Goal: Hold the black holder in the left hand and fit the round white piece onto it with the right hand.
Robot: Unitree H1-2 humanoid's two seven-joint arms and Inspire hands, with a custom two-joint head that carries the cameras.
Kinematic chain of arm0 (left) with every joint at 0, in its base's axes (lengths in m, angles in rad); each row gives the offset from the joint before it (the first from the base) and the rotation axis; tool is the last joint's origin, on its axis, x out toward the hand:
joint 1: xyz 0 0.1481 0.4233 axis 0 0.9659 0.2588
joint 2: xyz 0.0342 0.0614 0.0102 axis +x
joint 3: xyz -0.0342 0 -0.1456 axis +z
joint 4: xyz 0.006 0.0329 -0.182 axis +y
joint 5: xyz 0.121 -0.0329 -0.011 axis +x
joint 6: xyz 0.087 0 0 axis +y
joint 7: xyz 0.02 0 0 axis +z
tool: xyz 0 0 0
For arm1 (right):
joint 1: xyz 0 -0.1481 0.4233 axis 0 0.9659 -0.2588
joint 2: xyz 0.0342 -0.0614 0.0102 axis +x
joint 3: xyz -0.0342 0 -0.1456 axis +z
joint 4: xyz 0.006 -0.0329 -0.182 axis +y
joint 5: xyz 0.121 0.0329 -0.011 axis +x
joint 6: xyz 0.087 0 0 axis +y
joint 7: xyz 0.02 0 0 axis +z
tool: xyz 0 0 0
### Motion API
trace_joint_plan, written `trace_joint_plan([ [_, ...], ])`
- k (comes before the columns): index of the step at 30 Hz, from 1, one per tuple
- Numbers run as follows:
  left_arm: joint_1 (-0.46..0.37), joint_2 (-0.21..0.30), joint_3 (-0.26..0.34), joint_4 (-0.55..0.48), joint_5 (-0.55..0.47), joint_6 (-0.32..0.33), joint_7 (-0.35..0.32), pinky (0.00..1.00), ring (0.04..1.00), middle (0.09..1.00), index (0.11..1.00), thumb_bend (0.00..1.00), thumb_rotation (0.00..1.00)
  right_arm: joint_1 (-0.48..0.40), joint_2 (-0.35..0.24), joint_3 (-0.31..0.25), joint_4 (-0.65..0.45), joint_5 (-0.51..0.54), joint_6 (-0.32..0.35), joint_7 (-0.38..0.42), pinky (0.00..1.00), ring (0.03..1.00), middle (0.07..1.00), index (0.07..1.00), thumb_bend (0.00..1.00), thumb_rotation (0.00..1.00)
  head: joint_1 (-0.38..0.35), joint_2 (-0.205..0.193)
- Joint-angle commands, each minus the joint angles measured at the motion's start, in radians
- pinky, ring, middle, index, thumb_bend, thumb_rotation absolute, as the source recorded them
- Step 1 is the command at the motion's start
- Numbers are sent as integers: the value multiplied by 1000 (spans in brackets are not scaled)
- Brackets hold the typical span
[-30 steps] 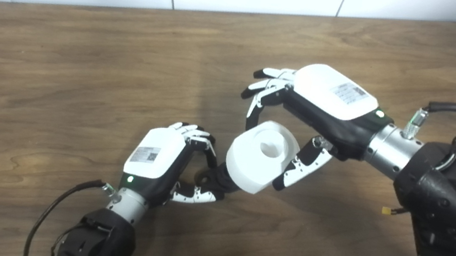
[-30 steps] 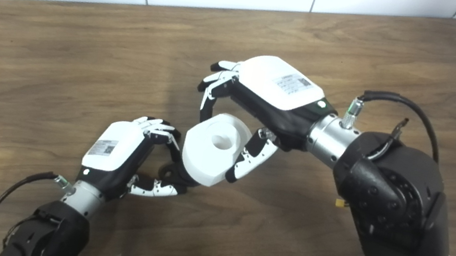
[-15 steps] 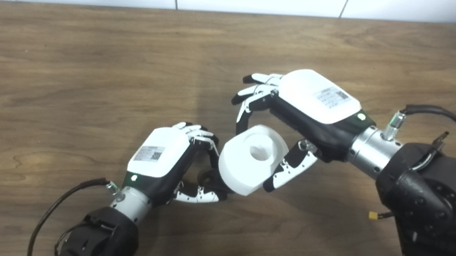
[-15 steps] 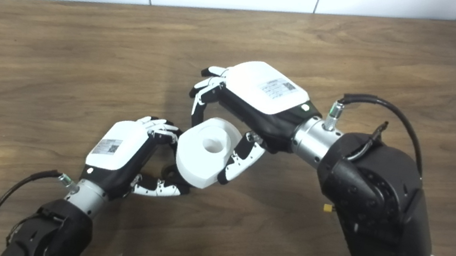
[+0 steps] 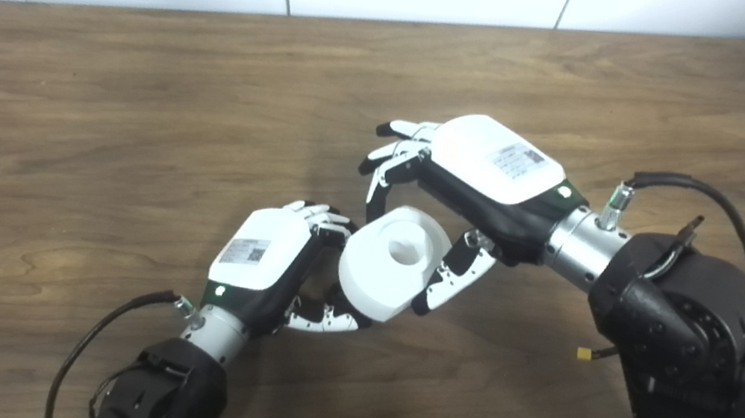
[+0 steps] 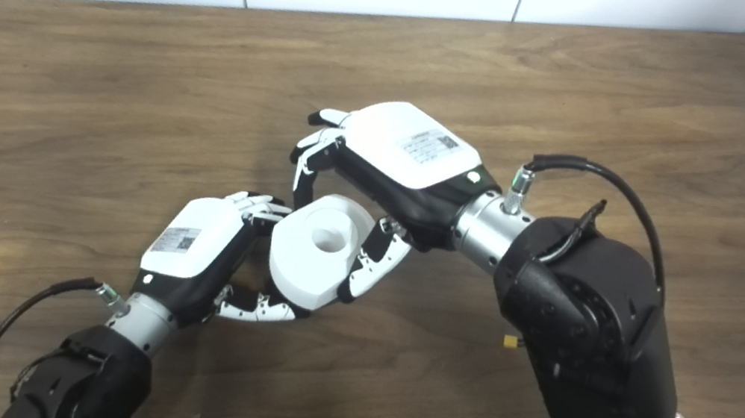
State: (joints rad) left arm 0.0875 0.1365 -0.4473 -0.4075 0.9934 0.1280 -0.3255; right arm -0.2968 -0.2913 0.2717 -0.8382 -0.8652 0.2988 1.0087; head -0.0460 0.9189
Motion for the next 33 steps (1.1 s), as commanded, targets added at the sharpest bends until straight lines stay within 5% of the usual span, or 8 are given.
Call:
trace_joint_plan([
  [1,-1,-3,-13,-12,2,-6,-19,912,856,779,486,516,53,-30,5,-1,-19,-10,-17,-7,899,929,803,484,520,149,-1,1],
  [33,5,-5,-6,-48,0,4,-43,912,852,777,487,516,53,21,42,27,-10,-40,-24,-4,885,928,806,485,520,146,-15,16],
])
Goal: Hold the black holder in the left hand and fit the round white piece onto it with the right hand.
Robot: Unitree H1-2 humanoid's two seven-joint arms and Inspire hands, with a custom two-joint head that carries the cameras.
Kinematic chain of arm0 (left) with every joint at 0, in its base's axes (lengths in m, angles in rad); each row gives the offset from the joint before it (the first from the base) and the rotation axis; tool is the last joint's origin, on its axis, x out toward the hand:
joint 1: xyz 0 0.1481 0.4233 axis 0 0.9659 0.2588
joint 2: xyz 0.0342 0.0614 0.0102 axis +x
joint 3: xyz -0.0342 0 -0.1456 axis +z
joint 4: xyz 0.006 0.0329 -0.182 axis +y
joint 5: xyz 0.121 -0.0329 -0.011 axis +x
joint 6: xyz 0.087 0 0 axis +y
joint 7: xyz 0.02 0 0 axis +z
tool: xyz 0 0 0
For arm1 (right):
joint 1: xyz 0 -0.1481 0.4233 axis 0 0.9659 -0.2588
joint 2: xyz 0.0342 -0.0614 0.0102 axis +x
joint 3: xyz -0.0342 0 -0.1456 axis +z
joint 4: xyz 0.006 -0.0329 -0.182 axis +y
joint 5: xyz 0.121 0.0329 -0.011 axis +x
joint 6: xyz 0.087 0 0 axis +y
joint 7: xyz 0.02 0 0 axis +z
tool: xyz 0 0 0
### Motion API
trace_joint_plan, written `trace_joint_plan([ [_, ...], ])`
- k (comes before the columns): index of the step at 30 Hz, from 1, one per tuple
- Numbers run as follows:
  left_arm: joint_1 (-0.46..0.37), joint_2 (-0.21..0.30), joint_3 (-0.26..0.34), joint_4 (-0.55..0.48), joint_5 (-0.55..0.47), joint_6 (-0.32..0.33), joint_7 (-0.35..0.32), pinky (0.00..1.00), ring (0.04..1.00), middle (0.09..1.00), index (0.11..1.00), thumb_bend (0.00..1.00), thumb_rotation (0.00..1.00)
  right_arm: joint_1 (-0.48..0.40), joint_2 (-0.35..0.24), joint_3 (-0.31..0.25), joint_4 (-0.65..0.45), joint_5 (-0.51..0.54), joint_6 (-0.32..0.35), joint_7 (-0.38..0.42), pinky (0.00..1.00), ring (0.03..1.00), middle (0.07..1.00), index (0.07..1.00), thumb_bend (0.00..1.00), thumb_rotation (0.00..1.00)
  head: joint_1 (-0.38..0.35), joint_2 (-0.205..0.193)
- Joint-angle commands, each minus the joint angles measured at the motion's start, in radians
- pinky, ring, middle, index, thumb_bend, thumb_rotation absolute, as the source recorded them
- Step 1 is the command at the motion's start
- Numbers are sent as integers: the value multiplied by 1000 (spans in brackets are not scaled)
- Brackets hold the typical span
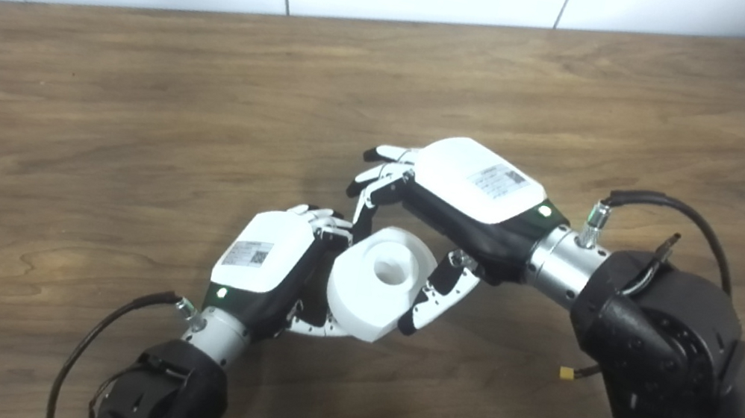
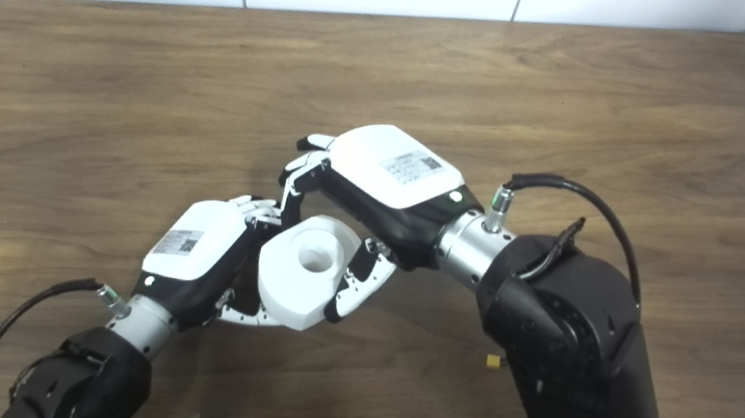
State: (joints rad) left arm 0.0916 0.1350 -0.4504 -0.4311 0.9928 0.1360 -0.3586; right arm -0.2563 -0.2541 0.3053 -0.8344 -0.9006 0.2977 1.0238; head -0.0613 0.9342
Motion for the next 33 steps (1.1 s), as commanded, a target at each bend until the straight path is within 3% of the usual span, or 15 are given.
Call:
trace_joint_plan([
  [1,1,-4,-3,-24,0,-4,-10,912,852,776,487,516,53,-18,5,-7,-12,-5,-26,-23,882,927,805,484,520,146,0,0],
  [23,-2,-2,0,-16,-5,-5,-13,918,857,778,486,516,53,-103,-5,-45,-4,-8,-40,-22,897,939,799,484,519,148,-12,-1],
  [33,-4,-1,-1,-16,-2,-9,-9,907,852,775,486,516,53,-100,-7,-60,8,-6,-64,-35,866,923,791,483,522,144,-14,1],
])
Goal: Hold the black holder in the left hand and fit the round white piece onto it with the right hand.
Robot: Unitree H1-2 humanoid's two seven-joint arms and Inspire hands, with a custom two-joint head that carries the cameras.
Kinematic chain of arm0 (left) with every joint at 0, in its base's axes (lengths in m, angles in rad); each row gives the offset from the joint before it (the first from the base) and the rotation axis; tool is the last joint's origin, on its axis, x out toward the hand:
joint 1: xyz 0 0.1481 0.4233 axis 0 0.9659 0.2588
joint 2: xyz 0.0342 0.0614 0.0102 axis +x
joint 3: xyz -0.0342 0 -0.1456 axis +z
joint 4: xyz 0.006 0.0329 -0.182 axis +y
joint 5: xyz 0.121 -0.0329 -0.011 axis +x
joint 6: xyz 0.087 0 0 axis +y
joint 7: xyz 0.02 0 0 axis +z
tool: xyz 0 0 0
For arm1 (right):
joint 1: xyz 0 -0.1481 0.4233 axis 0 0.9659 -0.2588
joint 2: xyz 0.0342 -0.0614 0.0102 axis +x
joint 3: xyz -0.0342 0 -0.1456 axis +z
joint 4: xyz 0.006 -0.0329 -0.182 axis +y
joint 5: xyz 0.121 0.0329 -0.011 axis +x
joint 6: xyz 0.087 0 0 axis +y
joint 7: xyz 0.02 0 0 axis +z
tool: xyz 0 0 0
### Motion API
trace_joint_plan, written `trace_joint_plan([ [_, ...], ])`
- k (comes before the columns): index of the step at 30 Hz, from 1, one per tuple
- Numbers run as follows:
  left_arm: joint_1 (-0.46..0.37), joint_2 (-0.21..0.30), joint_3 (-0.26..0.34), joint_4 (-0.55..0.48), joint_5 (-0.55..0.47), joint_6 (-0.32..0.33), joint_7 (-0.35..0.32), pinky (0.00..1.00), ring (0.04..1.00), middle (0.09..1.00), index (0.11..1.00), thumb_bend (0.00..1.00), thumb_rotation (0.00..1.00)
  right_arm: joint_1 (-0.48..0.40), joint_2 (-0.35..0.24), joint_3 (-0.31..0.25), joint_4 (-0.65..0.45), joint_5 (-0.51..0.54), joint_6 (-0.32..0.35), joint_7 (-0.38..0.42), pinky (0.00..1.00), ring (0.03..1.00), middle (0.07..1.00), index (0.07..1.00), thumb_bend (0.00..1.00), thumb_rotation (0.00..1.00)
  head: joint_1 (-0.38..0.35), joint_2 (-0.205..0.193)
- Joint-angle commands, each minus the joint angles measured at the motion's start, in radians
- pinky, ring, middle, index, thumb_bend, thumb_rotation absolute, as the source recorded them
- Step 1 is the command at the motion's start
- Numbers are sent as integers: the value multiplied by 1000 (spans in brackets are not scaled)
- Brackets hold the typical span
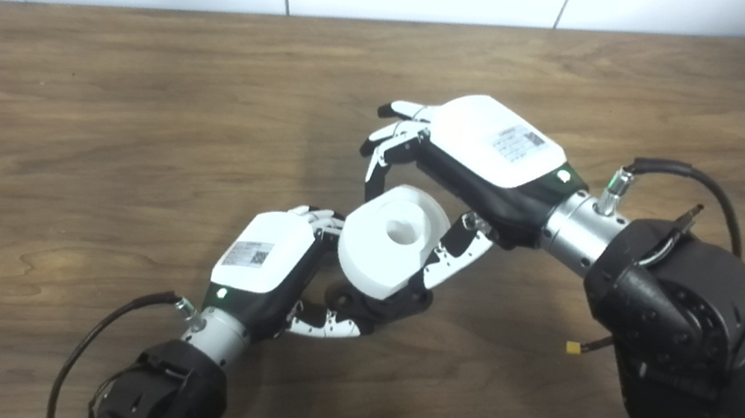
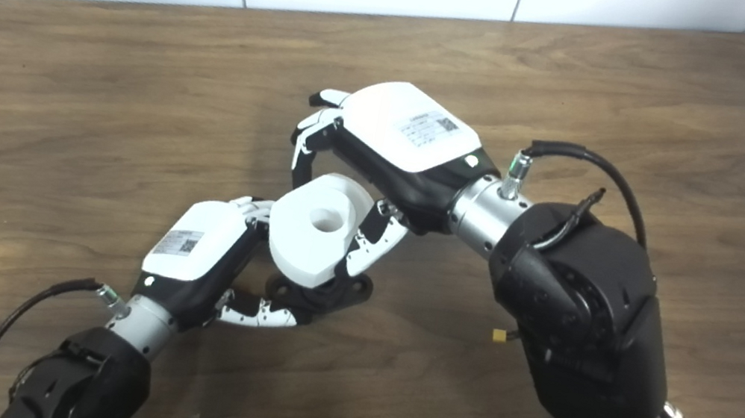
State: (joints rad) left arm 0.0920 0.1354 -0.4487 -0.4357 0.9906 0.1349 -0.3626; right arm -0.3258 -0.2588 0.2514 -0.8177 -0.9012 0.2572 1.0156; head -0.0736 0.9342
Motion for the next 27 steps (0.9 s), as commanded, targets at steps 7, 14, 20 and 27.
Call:
trace_joint_plan([
  [7,-4,-1,1,-20,-3,-4,-13,916,854,775,486,517,52,-41,-9,6,-11,-11,-17,6,867,932,793,483,520,146,-8,10],
  [14,-5,-1,3,-24,2,-1,-20,912,854,778,486,516,53,-39,-12,4,-15,-8,-12,33,856,931,789,484,521,145,-10,13],
  [20,-5,0,7,-28,-1,-2,-24,914,855,778,486,516,53,-39,-16,6,-18,-12,-17,53,847,925,783,483,523,145,-15,21],
  [27,-7,0,10,-29,-3,1,-29,922,859,779,486,515,54,-43,-17,6,-20,-13,-13,71,853,926,782,483,522,147,-20,22],
])
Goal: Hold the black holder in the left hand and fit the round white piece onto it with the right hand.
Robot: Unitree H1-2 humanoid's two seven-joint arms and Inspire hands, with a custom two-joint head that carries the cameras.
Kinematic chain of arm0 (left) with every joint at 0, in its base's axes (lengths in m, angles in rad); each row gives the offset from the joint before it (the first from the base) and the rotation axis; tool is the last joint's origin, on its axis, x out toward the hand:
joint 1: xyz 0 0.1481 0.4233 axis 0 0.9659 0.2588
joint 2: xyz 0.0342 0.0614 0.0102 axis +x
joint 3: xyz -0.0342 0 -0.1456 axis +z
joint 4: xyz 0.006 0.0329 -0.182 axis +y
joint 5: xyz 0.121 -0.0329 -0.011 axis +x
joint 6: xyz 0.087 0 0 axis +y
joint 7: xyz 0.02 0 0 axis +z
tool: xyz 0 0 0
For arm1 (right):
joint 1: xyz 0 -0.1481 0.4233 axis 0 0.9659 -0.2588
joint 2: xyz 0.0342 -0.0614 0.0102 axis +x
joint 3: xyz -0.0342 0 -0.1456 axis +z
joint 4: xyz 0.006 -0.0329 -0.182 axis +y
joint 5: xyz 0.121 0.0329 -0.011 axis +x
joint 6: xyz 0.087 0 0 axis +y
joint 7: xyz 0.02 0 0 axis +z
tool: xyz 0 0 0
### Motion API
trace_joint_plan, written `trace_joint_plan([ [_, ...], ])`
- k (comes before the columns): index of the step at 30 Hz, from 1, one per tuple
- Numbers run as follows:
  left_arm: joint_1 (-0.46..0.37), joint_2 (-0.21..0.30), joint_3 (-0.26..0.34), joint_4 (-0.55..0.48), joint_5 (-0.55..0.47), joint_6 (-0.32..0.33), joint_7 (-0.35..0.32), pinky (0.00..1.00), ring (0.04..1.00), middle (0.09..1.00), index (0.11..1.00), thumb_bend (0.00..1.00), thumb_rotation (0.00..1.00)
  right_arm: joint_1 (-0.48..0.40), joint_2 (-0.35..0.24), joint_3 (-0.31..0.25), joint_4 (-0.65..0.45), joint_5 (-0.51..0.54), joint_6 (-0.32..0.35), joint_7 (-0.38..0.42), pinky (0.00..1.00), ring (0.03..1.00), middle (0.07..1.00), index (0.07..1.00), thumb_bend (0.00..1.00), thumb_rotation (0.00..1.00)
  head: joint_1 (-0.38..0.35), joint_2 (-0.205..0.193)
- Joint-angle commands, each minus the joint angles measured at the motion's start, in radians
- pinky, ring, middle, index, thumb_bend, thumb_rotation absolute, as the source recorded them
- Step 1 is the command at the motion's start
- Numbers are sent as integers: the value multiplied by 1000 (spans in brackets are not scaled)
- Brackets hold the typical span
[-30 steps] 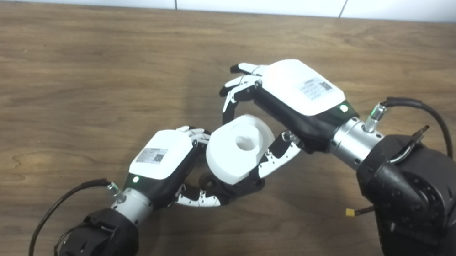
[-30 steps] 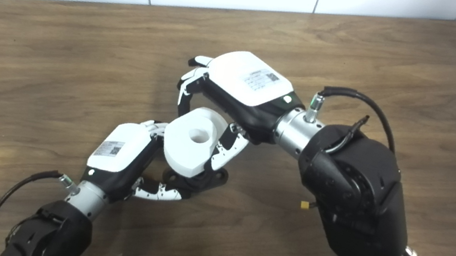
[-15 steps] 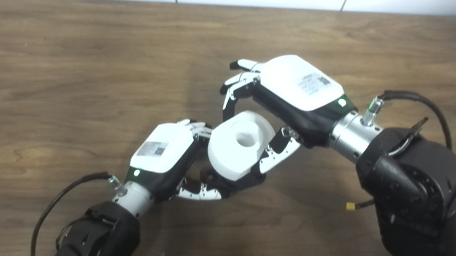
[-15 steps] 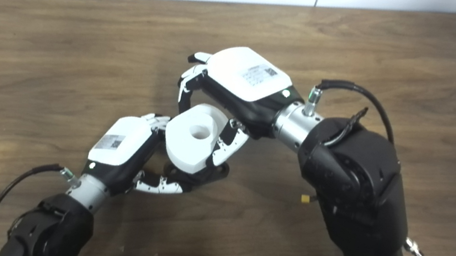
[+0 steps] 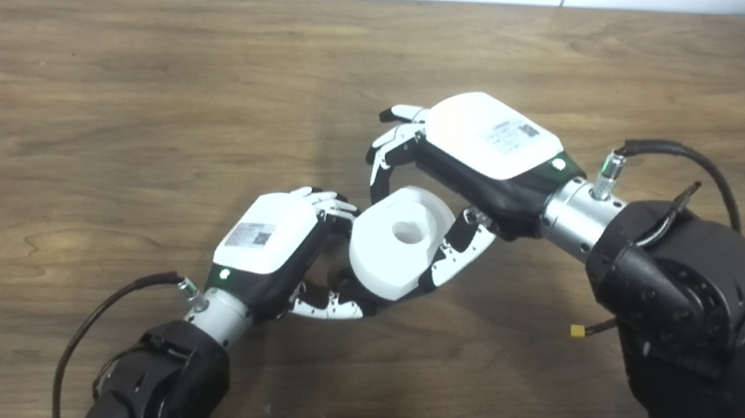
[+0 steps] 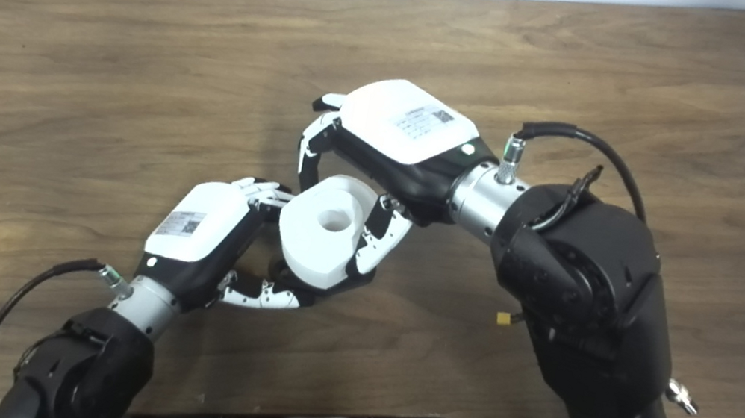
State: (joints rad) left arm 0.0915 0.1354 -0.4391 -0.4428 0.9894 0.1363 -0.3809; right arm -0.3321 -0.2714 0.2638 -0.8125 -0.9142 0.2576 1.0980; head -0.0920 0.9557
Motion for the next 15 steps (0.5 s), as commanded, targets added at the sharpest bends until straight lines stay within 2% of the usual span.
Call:
trace_joint_plan([
  [1,-6,0,1,-22,0,-1,-13,923,859,779,486,516,54,-36,-4,-7,-25,1,-15,-13,853,926,782,483,522,147,-1,1],
  [9,-5,-2,3,-24,0,-7,-11,918,856,777,486,516,53,-7,7,1,-17,-8,-34,-49,830,916,780,484,522,145,0,2],
  [15,-3,-3,3,-27,0,-7,-12,919,857,776,486,516,53,46,25,16,-15,-37,-60,-81,867,934,803,485,521,143,-2,4],
])
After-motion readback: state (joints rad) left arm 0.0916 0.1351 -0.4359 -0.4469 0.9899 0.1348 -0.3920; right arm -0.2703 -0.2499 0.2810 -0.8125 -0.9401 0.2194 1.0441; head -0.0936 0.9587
